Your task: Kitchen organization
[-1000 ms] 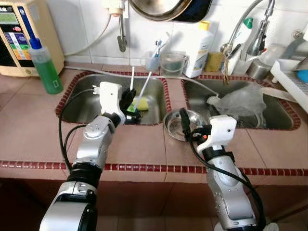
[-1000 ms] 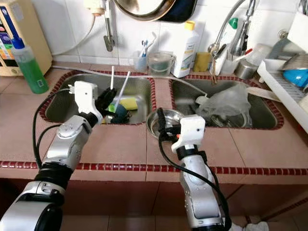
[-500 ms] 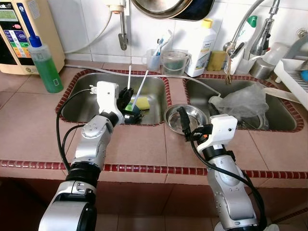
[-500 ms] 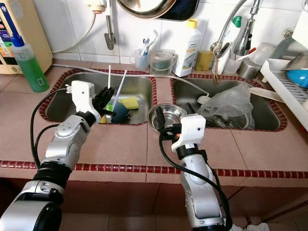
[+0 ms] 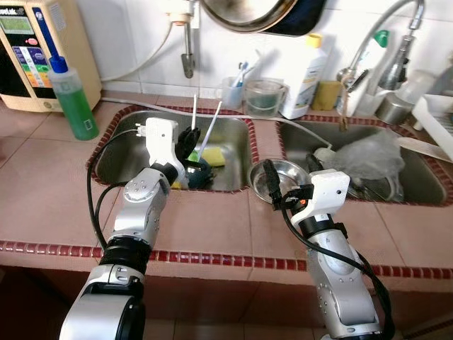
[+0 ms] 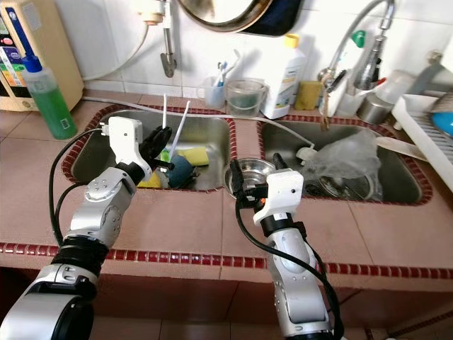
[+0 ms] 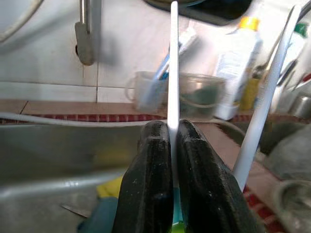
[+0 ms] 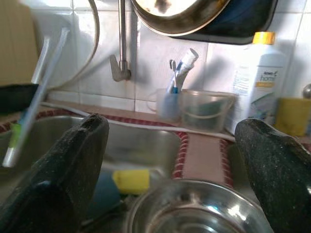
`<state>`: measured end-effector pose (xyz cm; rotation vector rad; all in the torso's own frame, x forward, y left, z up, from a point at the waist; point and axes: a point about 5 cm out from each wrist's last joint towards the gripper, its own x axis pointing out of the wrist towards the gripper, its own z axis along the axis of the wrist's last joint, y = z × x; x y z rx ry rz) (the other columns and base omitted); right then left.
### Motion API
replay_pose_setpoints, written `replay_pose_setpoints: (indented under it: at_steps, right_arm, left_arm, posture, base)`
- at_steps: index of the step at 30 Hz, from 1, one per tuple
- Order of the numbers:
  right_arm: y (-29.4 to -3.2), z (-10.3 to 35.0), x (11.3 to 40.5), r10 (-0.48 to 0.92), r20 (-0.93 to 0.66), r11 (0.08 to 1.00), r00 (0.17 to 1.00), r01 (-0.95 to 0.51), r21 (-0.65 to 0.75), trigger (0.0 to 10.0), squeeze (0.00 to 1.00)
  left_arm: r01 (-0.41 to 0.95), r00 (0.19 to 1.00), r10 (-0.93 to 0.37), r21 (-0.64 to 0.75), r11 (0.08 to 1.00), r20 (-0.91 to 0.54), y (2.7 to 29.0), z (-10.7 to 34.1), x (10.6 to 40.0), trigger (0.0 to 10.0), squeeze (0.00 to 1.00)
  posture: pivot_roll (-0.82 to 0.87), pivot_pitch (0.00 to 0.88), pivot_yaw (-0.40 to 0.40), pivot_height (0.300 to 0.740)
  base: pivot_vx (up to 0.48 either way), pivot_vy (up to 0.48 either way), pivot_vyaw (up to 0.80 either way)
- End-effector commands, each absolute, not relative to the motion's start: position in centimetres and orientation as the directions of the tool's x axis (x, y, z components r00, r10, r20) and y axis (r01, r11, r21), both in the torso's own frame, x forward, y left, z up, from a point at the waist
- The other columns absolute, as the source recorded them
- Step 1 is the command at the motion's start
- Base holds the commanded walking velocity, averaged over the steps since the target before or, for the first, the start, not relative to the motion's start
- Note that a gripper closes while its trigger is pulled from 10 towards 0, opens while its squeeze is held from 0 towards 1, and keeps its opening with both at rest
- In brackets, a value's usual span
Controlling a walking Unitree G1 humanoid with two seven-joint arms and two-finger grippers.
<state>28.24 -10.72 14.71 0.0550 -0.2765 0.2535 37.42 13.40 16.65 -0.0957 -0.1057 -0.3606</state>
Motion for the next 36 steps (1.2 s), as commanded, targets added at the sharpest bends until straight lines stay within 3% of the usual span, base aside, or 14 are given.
replay_pose_setpoints:
  at_steps: [1, 13, 25, 36]
  right_arm:
    - [-11.4, 15.2, 28.3, 0.231, 0.293, 0.970, 0.928, -0.245, 0.009, 10.0, 0.00]
    - [-11.2, 15.1, 28.1, 0.244, 0.272, 0.965, 0.931, -0.261, 0.029, 10.0, 0.00]
    - [-11.0, 13.9, 24.4, 0.409, 0.122, 0.907, 0.904, -0.418, 0.052, 10.0, 0.00]
    - [-11.2, 14.1, 22.2, 0.493, 0.058, 0.859, 0.868, -0.496, 0.124, 10.0, 0.00]
  left_arm:
    - [0.381, 0.920, -0.369, -0.081, 0.921, 0.133, 12.3, 17.2, 37.6, 10.0, 0.00]
    - [0.378, 0.922, -0.364, -0.108, 0.919, 0.130, 12.2, 17.2, 37.6, 10.0, 0.00]
    - [0.398, 0.915, -0.397, 0.002, 0.918, 0.076, 13.3, 17.1, 37.8, 10.0, 0.00]
    - [0.490, 0.872, -0.484, 0.121, 0.863, -0.073, 11.7, 14.7, 37.3, 10.0, 0.00]
  posture:
    - [-0.05, 0.000, -0.034, 0.740]
    - [-0.06, 0.000, -0.029, 0.740]
    - [-0.06, 0.005, -0.018, 0.740]
    - [-0.07, 0.019, -0.004, 0.740]
  base:
    - [0.311, 0.000, 0.00]
    - [0.099, 0.000, 0.00]
    - [0.000, 0.000, 0.00]
    - [0.000, 0.000, 0.00]
